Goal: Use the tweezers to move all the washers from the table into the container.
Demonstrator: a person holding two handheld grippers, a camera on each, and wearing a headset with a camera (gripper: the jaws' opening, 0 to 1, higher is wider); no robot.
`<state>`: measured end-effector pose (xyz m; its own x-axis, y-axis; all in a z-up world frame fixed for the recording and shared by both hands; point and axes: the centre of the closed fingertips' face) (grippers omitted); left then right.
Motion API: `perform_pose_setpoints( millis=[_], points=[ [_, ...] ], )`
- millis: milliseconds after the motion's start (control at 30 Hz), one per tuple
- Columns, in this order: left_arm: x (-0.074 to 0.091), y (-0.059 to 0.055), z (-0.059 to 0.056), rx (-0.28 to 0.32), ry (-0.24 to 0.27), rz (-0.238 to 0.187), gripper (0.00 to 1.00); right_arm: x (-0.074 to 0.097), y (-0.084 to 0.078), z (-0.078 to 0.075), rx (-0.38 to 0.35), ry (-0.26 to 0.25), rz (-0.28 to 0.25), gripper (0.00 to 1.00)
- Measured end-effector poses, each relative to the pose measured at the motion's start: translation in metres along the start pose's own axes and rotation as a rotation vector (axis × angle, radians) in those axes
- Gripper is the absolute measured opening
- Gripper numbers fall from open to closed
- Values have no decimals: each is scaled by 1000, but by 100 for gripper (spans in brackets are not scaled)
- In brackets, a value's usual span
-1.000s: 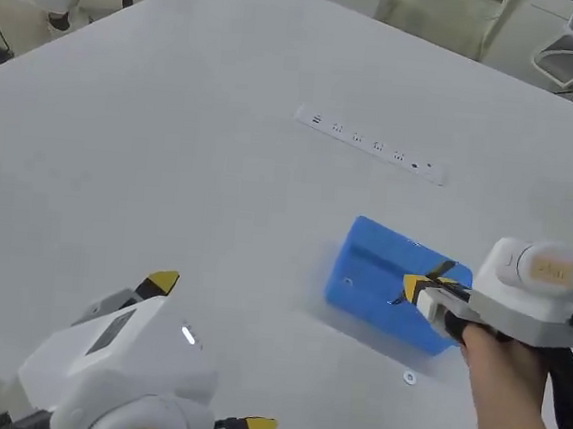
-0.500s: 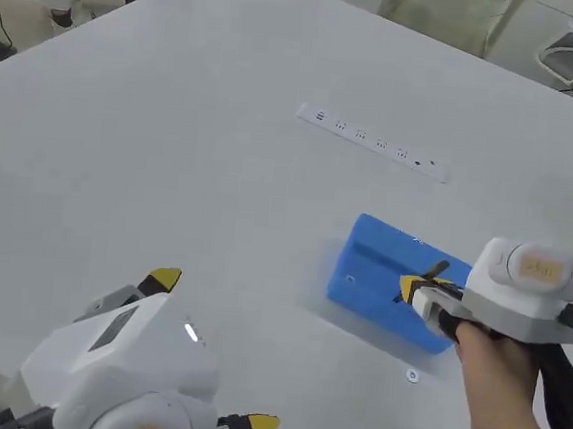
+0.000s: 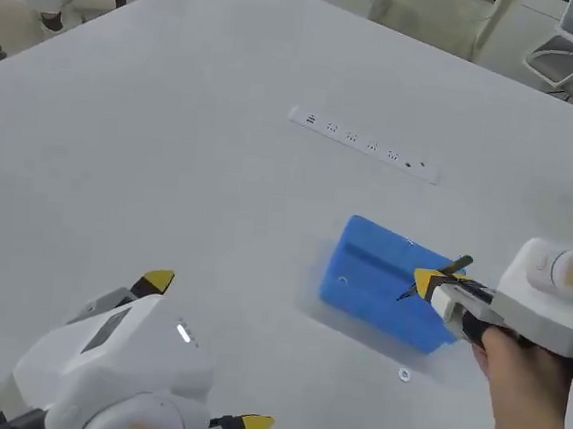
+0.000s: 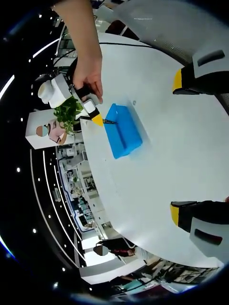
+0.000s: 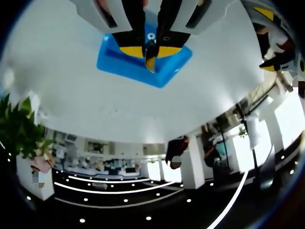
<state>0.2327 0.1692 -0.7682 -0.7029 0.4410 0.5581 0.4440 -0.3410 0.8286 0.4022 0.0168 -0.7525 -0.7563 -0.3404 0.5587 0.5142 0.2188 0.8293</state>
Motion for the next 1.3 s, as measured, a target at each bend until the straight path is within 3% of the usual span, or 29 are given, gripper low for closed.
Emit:
perform_pose_setpoints(
  millis=[300, 467, 700, 1067, 1300],
  points=[
    [0, 1, -1, -5, -5, -2, 94, 26, 9, -3, -23, 9, -40, 5],
    [0, 1, -1, -5, -7, -2, 94, 34, 4, -2, -31, 12, -35, 5],
    [0, 0, -1, -6, -7, -2, 94, 39, -14, -8, -43, -6, -8, 5],
    [0, -1, 0, -7, -5, 3, 94, 30, -64, -9, -21, -20, 97, 5],
    [0, -2, 0, -9, -3, 5, 94, 23, -77, -10, -7, -20, 129, 5]
  ],
)
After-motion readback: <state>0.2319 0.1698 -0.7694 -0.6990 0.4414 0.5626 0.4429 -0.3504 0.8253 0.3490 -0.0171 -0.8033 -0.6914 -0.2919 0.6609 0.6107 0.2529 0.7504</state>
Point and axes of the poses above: the centre of the closed fingertips' face, and the gripper's own axes: x roughly backward along the fingers, z roughly to its left, y roughly out of its top, and after that the axes turned 11 degrees about -y, right-handed
